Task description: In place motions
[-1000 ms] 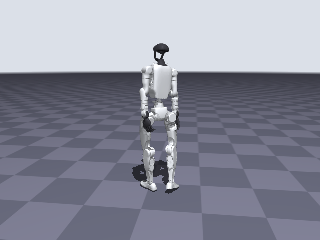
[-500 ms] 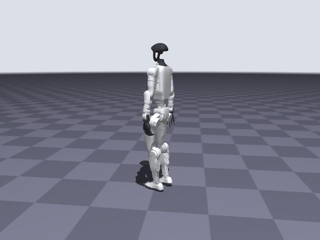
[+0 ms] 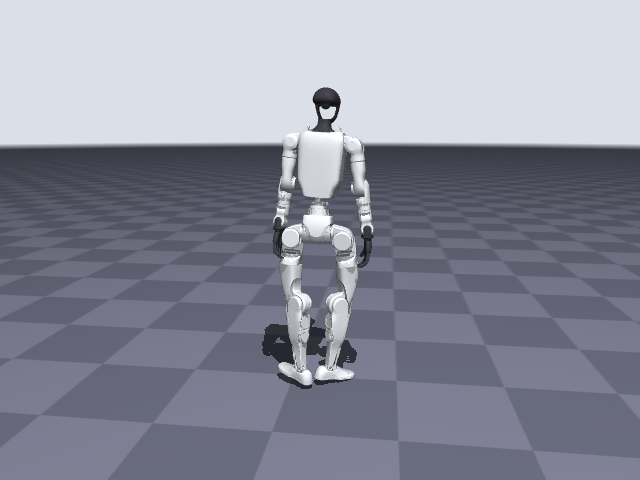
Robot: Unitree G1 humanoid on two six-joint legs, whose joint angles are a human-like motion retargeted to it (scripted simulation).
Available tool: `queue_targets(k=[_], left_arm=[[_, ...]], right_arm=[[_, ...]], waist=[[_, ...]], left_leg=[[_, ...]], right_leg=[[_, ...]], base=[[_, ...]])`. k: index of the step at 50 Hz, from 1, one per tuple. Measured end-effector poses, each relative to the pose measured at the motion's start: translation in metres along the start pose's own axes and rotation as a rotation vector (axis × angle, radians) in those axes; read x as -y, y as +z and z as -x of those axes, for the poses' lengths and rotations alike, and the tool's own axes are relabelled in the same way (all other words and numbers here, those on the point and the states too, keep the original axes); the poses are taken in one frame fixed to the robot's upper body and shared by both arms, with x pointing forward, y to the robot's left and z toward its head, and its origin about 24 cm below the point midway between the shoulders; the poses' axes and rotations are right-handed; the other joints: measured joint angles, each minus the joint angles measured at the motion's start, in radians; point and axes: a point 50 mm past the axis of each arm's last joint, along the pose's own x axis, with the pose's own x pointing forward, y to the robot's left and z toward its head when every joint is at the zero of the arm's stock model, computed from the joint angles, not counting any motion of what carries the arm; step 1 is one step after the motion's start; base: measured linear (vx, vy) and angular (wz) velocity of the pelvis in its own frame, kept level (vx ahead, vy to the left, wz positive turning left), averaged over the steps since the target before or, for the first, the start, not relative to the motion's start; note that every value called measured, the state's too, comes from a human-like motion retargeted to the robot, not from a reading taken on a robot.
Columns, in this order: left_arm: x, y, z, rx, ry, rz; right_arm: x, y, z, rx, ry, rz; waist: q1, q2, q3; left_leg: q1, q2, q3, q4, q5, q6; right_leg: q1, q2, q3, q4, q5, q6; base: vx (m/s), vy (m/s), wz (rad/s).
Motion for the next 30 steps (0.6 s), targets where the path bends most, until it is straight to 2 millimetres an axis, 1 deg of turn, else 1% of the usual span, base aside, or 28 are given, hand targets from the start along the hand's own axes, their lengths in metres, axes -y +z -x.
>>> queue_targets(k=[2, 3, 5, 7, 10, 12, 13, 15, 17, 20, 23, 25, 26, 27, 28, 30], left_arm=[[0.001, -0.011, -0.002, -0.02, -0.017, 0.039], [0.0, -0.014, -0.002, -0.031, -0.02, 0.052], [0.0, -0.024, -0.003, -0.063, -0.016, 0.067], [0.0, -0.026, -0.004, -0.064, -0.003, 0.098], [-0.006, -0.023, -0.002, -0.044, -0.023, 0.101], [-0.005, -0.017, -0.002, -0.039, -0.027, 0.076], [-0.004, -0.013, -0.001, -0.03, -0.02, 0.069], [0.0, -0.002, -0.001, 0.007, -0.014, 0.073], [0.006, 0.01, 0.0, 0.053, -0.036, 0.075], [0.012, 0.025, 0.003, 0.1, -0.082, 0.034], [0.011, 0.036, 0.006, 0.127, -0.078, -0.038], [0.01, 0.04, 0.007, 0.142, -0.055, -0.083], [0.009, 0.04, 0.007, 0.141, -0.048, -0.106], [0.009, 0.04, 0.007, 0.142, -0.042, -0.128], [0.007, 0.042, 0.008, 0.145, -0.04, -0.152], [0.003, 0.046, 0.01, 0.151, -0.031, -0.184]], right_arm=[[-0.003, -0.006, 0.0, -0.022, 0.006, 0.007], [-0.006, -0.007, 0.0, -0.032, 0.015, 0.007], [-0.011, -0.012, 0.0, -0.061, 0.041, -0.006], [-0.015, -0.009, -0.001, -0.064, 0.056, -0.008], [-0.017, -0.002, -0.001, -0.037, 0.059, 0.018], [-0.014, -0.001, -0.001, -0.028, 0.053, 0.046], [-0.011, 0.0, -0.001, -0.028, 0.047, 0.059], [-0.005, 0.003, 0.0, -0.027, 0.028, 0.084], [0.001, 0.009, 0.001, -0.015, 0.002, 0.101], [0.009, 0.018, 0.002, 0.015, -0.023, 0.112], [0.013, 0.023, 0.003, 0.042, -0.026, 0.096], [0.014, 0.024, 0.003, 0.045, -0.029, 0.082], [0.014, 0.02, 0.002, 0.037, -0.029, 0.082], [0.013, 0.018, 0.002, 0.031, -0.029, 0.082], [0.013, 0.018, 0.002, 0.029, -0.03, 0.082], [0.01, 0.02, 0.002, 0.036, -0.035, 0.078]], waist=[[-0.003, -0.015, -0.024], [0.014, -0.034, -0.038], [0.002, -0.053, -0.042], [0.007, -0.103, -0.032], [0.018, -0.178, -0.013], [0.033, -0.183, -0.022], [0.048, -0.184, -0.021], [0.076, -0.188, -0.004], [0.095, -0.186, 0.017], [0.106, -0.158, 0.021], [0.103, -0.098, 0.024], [0.103, -0.056, 0.031], [0.086, -0.049, 0.025], [0.068, -0.038, 0.02], [0.05, -0.021, 0.017], [0.046, -0.01, 0.02]], left_leg=[[0.023, 0.001, 0.056, 0.022, 0.005, -0.008], [0.035, -0.003, 0.096, 0.038, 0.013, -0.003], [0.045, 0.017, 0.065, 0.096, 0.055, 0.036], [0.03, 0.044, -0.008, 0.22, 0.103, 0.128], [-0.084, 0.074, -0.249, 0.499, 0.12, 0.31], [-0.177, 0.03, -0.443, 0.605, 0.101, 0.345], [-0.208, -0.002, -0.513, 0.631, 0.092, 0.352], [-0.239, -0.063, -0.602, 0.642, 0.067, 0.36], [-0.252, -0.111, -0.65, 0.604, 0.028, 0.361], [-0.278, -0.158, -0.698, 0.492, -0.034, 0.357], [-0.281, -0.168, -0.74, 0.311, -0.022, 0.314], [-0.269, -0.157, -0.733, 0.178, 0.059, 0.288], [-0.262, -0.189, -0.739, 0.153, 0.063, 0.33], [-0.255, -0.2, -0.741, 0.143, 0.056, 0.347], [-0.252, -0.169, -0.735, 0.163, 0.028, 0.318], [-0.252, -0.156, -0.765, 0.159, 0.025, 0.277]], right_leg=[[-0.025, 0.057, 0.063, -0.066, -0.029, -0.061], [-0.039, 0.048, 0.105, -0.075, -0.022, -0.07], [-0.055, 0.042, 0.179, -0.084, -0.017, -0.094], [-0.064, 0.009, 0.268, -0.075, -0.023, -0.089], [-0.068, -0.061, 0.333, -0.071, -0.012, -0.09], [-0.095, -0.054, 0.406, -0.07, -0.008, -0.103], [-0.105, -0.054, 0.433, -0.069, -0.002, -0.107], [-0.114, -0.053, 0.492, -0.067, 0.01, -0.112], [-0.117, -0.046, 0.542, -0.067, 0.019, -0.117], [-0.132, -0.02, 0.582, -0.074, 0.031, -0.123], [-0.126, 0.034, 0.591, -0.086, 0.039, -0.117], [-0.106, 0.075, 0.593, -0.098, 0.042, -0.108], [-0.094, 0.073, 0.583, -0.105, 0.045, -0.101], [-0.085, 0.074, 0.57, -0.112, 0.048, -0.094], [-0.08, 0.081, 0.552, -0.118, 0.051, -0.09], [-0.072, 0.089, 0.561, -0.124, 0.057, -0.087]], base=[[0.47, -0.34, -2.08], [0.44, -0.33, -2.06], [0.46, -0.35, -1.46], [0.32, -0.29, -1.51], [0.3, -0.2, -1.85], [0.3, -0.04, -1.87], [0.17, 0.05, -1.85], [0.1, 0.08, -1.82], [0.08, 0.1, -1.58], [0.09, 0.15, -1.24], [0.09, 0.15, -0.86], [0.09, 0.15, -0.58], [0.11, 0.16, -0.1], [0.08, 0.16, 0.3], [0.01, 0.15, 0.17], [-0.06, 0.17, -0.1]])
